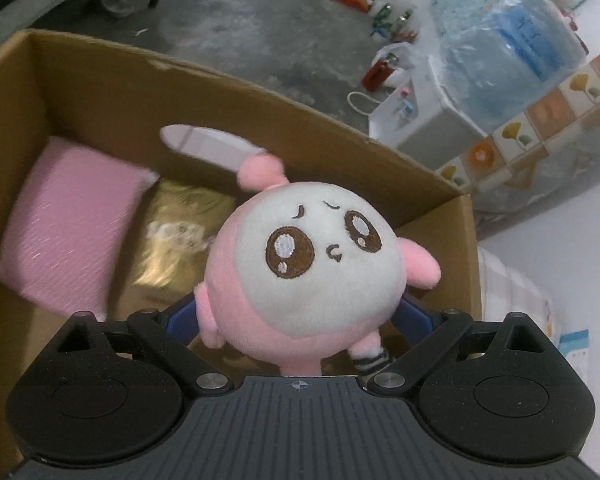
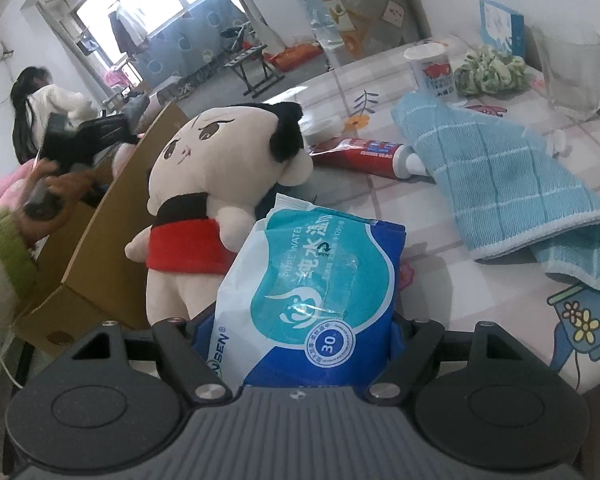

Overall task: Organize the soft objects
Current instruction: 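Drop the pink plush into the cardboard box with the left tool while the right tool lifts the tissue pack, then lower the tissue pack into the box beside the pink pad and open the right tool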

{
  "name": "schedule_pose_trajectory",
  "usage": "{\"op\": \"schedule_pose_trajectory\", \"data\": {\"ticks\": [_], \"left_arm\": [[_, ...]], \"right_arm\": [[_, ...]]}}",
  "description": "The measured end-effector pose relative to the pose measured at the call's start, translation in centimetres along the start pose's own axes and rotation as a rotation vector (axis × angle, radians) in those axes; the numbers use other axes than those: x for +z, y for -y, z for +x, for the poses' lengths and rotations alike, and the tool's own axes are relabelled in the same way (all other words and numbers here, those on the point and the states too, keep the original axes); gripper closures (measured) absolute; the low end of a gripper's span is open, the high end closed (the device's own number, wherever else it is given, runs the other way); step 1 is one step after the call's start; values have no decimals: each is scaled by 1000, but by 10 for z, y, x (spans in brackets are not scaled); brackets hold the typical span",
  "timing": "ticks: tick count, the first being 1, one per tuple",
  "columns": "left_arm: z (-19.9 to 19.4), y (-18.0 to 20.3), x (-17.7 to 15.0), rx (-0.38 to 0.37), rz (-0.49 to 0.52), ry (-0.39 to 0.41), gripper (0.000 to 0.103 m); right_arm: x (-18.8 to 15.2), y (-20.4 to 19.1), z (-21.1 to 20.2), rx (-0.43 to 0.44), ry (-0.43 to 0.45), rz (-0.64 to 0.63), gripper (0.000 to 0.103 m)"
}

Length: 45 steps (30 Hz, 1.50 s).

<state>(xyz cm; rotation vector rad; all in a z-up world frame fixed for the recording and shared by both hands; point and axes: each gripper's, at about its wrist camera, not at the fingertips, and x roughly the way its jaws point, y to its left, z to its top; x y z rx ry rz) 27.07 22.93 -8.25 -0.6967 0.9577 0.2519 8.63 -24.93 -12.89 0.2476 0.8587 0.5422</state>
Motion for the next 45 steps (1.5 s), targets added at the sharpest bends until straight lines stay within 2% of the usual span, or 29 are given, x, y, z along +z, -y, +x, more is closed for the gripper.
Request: {"op": "schedule_pose_trajectory", "data": {"ticks": [4,7,11,15,22,26,30,36,42,45], "left_arm": [[15,3,-2,21,18,-15,3],[11,8,-4,20,27,-5,2],[4,0,-3,-13,-24,-4,2],[-8,-8,-4,-36,-59,9,2],[-38,-5,-5,-77,-52,50,2],[-69,-4,-14,-110,-35,71,2],[-111,5,-31,-138,11,111,2],[-183,3,-75,-146,85,200,2],[-236,-21,-129,-42,130,306,2],[-253,-41,-148,-9,105,354,2]], "right_arm": [[-1,-2,1,-6,1,-19,42],[-1,-3,1,-10,1,-32,42],[-3,-5,2,-13,3,-46,42],[-3,-5,2,-8,3,-48,42],[-4,-1,2,3,13,-26,43],[-6,2,-1,8,41,3,44],[-8,3,-8,-4,70,14,44],[-7,0,-39,4,137,19,44],[7,-24,-69,73,209,-22,44],[22,-51,-73,134,232,-77,44]]}}
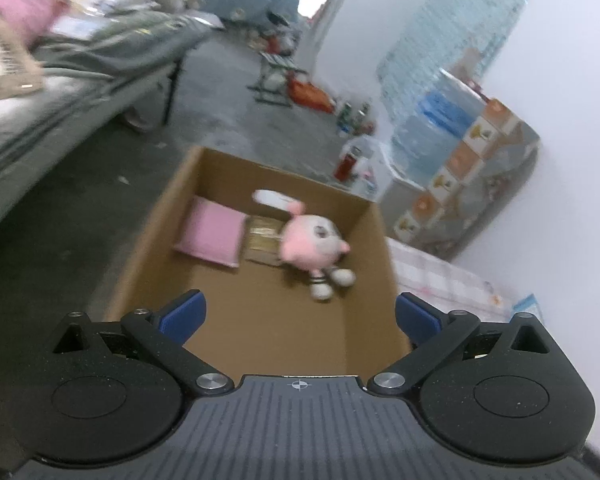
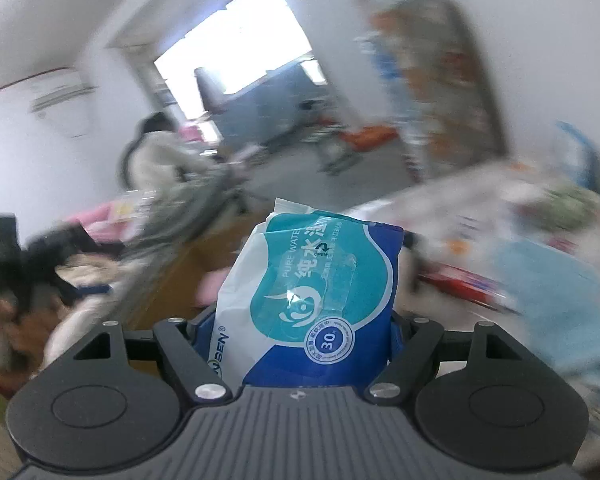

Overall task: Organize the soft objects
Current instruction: 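Lower the tissue pack into the box beside the pink pad and open the right tool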

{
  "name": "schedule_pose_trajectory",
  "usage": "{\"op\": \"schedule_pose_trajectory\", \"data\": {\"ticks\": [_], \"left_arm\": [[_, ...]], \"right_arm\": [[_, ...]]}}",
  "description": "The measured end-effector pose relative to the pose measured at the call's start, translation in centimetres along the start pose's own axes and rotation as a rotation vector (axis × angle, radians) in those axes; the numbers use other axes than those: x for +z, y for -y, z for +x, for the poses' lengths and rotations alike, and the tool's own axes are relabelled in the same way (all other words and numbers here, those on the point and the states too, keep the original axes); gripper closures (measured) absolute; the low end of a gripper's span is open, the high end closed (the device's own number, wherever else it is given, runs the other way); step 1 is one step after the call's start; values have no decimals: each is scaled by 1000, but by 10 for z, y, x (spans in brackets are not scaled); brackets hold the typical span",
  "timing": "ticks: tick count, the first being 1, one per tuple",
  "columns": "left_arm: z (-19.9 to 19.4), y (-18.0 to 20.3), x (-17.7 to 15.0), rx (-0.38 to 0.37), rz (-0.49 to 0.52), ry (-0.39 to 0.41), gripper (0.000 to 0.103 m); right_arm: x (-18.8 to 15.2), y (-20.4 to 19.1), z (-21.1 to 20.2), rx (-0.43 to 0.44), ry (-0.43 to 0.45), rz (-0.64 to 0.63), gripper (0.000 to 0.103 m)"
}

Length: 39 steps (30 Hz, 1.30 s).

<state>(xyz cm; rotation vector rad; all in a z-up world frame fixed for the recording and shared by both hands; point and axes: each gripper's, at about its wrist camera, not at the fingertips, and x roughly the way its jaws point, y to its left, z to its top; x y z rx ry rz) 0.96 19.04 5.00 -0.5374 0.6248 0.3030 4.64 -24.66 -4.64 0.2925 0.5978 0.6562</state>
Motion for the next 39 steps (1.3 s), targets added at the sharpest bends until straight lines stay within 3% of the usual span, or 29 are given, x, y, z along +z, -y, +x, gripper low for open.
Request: {"op": "schedule_pose_trajectory", "data": {"ticks": [7,13,18,24,30,39], "left_arm": [[-24,-61,-25,80,-138,89,2],[-21,-102,-36,168,-205,103,2],[-19,-128,-31,158,-243,106,2],[-24,-147,-32,160,-263,131,2],[-26,-154,-35,146,-276,133,2],[-27,-154,-37,134,-277,139,2]], "right_arm": [[42,-88,57,265,-64,-102,44],[63,-168,167,380,-276,-132,44],[46,-216,273,305,-487,-119,44],[0,-243,374,133,-693,-153,43],[-28,-260,417,37,-707,-210,39],[-17,-242,411,83,-710,-64,38]]}}
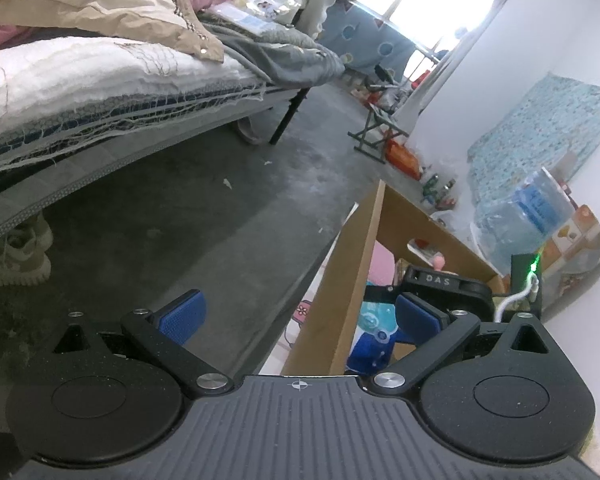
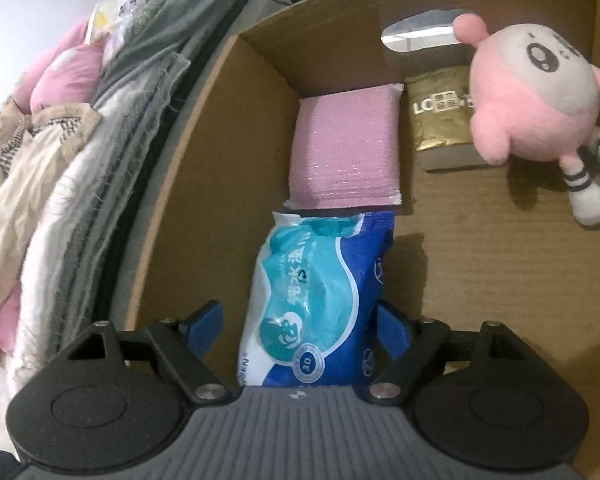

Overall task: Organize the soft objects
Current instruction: 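Lower the tissue pack into the box beside the pink pad and open the right tool, then move both tools back from the box to the table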

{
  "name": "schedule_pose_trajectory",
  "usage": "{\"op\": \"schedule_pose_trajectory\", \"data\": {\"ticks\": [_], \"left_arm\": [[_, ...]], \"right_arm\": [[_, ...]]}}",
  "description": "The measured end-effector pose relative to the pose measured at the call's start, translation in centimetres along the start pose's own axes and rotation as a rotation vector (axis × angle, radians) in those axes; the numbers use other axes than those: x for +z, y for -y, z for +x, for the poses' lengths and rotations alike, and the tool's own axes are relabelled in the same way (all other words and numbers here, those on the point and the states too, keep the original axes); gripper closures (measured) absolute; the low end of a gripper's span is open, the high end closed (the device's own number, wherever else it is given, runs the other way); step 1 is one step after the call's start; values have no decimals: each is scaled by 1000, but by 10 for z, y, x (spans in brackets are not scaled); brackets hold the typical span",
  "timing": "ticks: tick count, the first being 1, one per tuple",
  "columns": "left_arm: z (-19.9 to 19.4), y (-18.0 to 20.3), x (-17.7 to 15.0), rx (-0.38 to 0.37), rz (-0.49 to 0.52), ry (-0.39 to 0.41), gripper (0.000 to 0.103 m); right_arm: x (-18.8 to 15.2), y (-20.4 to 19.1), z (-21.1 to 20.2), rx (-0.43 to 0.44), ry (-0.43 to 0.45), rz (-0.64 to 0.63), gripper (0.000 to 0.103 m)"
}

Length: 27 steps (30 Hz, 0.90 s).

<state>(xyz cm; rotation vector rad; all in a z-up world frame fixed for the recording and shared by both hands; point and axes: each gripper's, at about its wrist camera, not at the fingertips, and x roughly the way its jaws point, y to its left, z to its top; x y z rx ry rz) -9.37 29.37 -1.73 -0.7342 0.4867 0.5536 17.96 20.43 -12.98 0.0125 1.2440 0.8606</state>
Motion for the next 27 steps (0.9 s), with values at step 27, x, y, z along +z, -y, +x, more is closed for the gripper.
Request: {"op": "schedule_pose_trajectory", "data": {"ticks": [27], "left_arm": [[-24,160,-79,-317,465,-249,2]], "right_arm": [[-167,76,-262,200,466,-107,32]]}}
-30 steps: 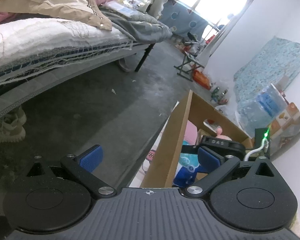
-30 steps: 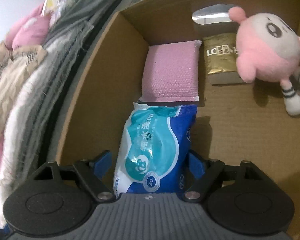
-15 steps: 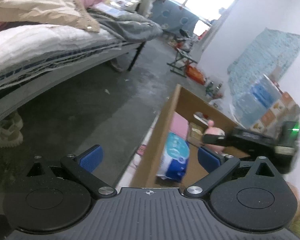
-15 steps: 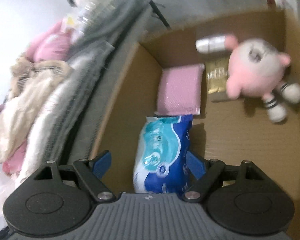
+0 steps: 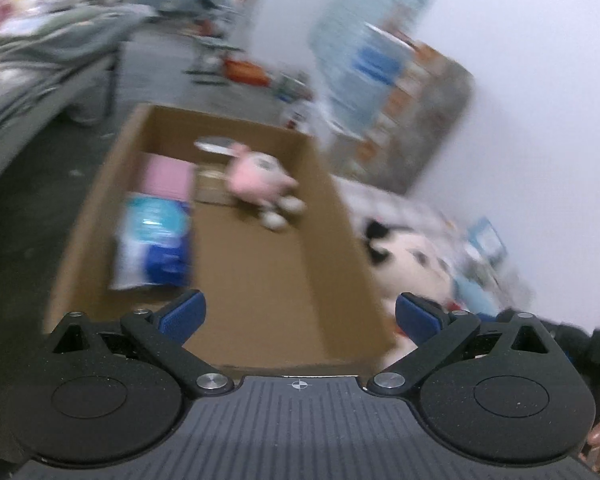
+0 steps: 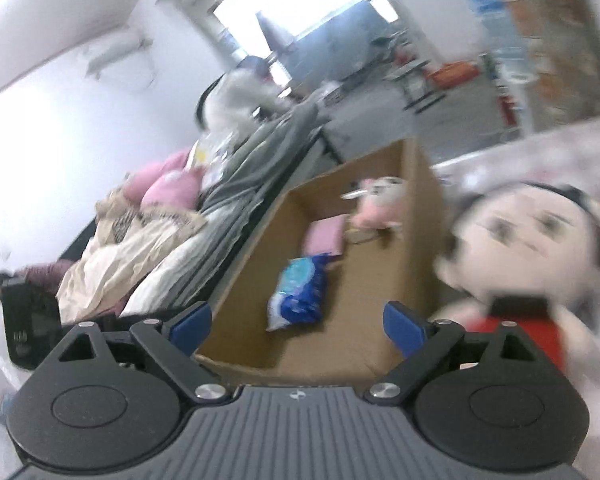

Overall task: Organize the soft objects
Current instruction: 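Move both tools back from the box to the table, then grasp the light blue towel with the right tool while the left tool grasps it too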

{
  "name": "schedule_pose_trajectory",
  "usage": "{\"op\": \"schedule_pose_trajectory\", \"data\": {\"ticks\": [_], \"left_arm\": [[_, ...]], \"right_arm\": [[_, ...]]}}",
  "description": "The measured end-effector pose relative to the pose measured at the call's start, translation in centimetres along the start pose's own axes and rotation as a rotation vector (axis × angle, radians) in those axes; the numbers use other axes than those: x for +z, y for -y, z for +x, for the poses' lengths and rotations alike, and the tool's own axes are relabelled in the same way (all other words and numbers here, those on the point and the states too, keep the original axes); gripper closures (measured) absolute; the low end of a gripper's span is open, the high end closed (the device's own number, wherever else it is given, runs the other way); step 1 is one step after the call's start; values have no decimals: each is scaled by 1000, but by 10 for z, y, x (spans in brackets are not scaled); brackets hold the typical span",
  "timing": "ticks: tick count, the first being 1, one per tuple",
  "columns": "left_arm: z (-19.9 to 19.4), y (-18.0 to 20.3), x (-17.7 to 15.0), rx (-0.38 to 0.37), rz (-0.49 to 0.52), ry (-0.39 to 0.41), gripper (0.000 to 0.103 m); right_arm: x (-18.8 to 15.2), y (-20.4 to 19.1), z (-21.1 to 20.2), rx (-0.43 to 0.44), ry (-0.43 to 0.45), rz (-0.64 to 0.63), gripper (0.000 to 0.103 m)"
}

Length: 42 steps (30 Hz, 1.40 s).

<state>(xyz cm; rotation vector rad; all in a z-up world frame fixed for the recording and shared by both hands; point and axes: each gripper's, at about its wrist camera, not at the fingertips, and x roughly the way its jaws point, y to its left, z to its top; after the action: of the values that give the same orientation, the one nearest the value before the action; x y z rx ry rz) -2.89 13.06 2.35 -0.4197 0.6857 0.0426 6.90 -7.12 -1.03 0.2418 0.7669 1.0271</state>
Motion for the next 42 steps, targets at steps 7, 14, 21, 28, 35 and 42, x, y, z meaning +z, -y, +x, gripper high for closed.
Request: {"op": "schedule_pose_trajectory", "data": {"ticks": [7,14,21,28,35,42], "left_arm": [[35,87,-8,-72,190,-86,2],[79,162,-19,-143,316,-132,2],[140,208,-37,-210,344,-247,5],[175,213,-49,-234,284,-346,23],[175,213,-50,-246,276,-354,23],[174,213,-56,-291,264,-391,23]], "right_arm": [[-66,55,-95,-116,157,109,32],[-92,99,-152,-290,299,88,32],[-100,144,-185,-538,394,43,32],[-86,213,-163,-636,311,62,32],[-82,225,-118,-722,176,-102,33],[-96,229,-115,-766,119,-136,34]]}}
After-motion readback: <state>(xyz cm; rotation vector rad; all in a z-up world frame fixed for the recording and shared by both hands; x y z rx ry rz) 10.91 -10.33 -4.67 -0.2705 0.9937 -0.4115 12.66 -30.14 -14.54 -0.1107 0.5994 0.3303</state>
